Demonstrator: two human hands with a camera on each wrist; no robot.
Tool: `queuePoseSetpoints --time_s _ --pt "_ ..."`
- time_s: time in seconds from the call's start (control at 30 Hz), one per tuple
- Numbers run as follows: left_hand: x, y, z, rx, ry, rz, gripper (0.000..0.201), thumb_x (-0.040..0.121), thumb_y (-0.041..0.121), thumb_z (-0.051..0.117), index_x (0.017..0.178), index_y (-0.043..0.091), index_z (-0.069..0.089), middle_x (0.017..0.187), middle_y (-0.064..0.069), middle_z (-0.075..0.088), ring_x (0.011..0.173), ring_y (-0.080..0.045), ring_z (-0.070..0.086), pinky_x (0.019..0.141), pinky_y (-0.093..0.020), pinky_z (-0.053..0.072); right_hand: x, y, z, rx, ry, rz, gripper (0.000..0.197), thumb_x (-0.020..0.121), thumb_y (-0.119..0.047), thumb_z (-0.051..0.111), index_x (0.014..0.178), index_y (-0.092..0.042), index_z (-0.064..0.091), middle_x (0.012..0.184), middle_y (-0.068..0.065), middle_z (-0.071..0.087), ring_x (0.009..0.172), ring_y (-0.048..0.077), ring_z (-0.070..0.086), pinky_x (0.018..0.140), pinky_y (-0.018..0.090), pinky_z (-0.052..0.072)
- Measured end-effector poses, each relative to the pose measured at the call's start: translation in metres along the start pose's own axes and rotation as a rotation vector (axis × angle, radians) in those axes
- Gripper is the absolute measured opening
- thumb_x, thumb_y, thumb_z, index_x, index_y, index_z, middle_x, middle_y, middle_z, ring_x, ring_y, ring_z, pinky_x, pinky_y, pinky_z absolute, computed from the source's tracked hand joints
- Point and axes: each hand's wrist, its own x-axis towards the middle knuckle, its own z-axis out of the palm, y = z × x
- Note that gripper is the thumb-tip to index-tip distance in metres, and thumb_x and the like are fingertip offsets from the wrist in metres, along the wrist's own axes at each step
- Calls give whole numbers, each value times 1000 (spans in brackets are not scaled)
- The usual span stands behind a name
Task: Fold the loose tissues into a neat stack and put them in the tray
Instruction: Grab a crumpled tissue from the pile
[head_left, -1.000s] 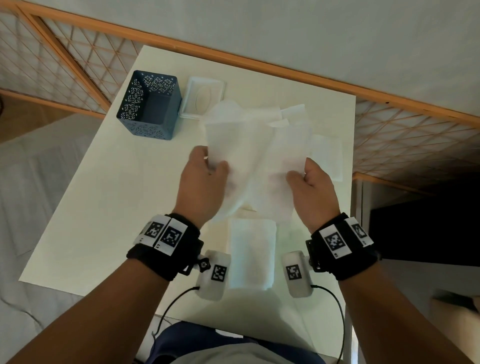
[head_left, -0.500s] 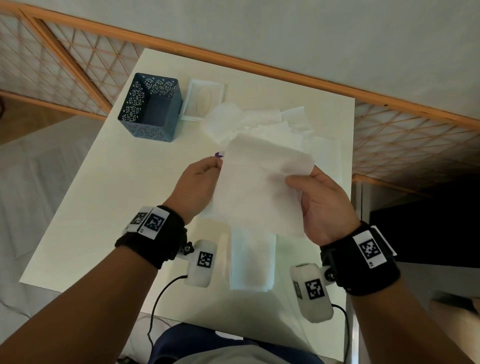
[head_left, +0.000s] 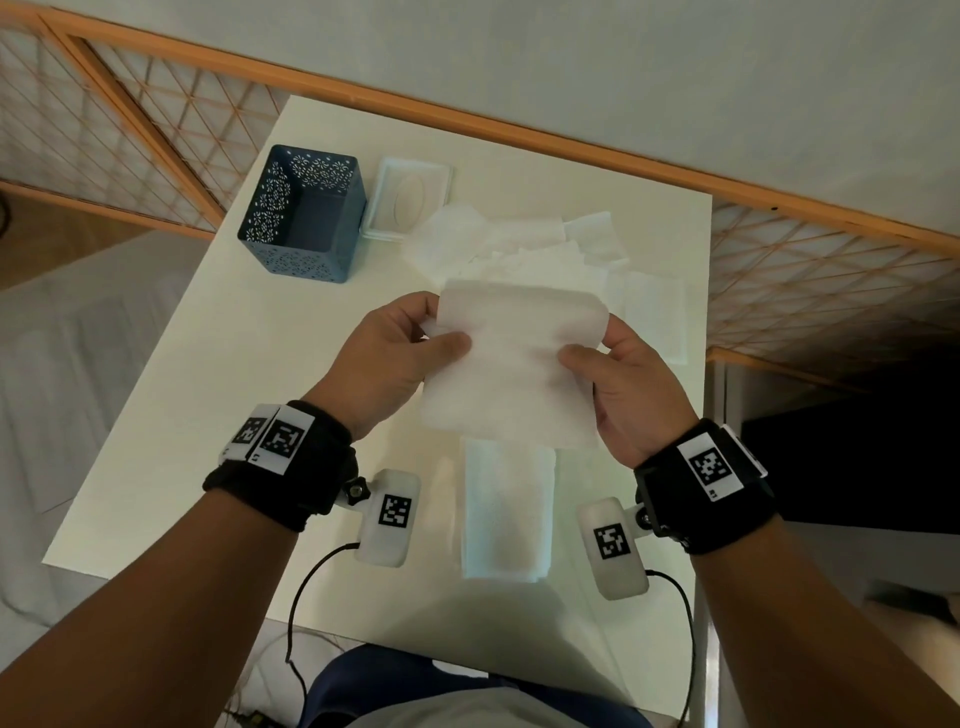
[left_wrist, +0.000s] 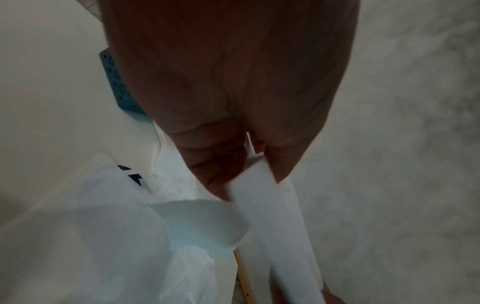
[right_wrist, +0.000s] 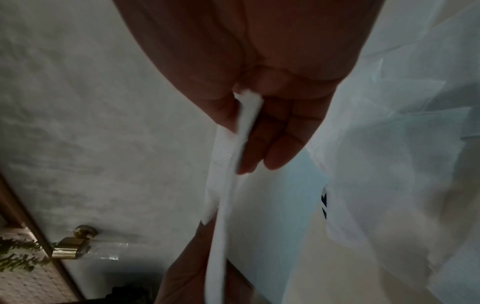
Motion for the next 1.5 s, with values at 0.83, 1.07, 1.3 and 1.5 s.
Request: queuePoseSetpoints --time_s 0.83,1.07,1.3,1.5 --pt "-2 3 -8 246 -4 55 60 92 -18 36 69 20 76 83 8 76 80 -9 68 71 -19 52 1 10 0 26 59 181 29 100 -42 63 104 -14 71 94 3 76 82 21 72 74 38 61" --pt "-5 -6 -2 254 37 69 52 93 -19 37 91 10 80 97 2 79 85 -8 72 77 -19 56 -2 25 -5 -91 55 239 10 96 -9 70 107 -10 71 99 8 74 85 23 69 72 33 59" --pt "-8 -11 -6 111 37 -73 29 97 3 51 99 1 79 107 -11 78 89 -19 70 84 -33 59 0 31 -17 -299 84 121 12 97 -3 65 102 -12 71 97 8 73 89 25 68 89 53 59" --pt "-8 -20 -1 177 20 -84 19 93 11 79 84 7 63 82 -7 70 76 -19 68 73 -32 60 6 30 -15 -376 112 -4 19 98 -7 63 94 -22 73 86 3 68 78 21 60 74 41 49"
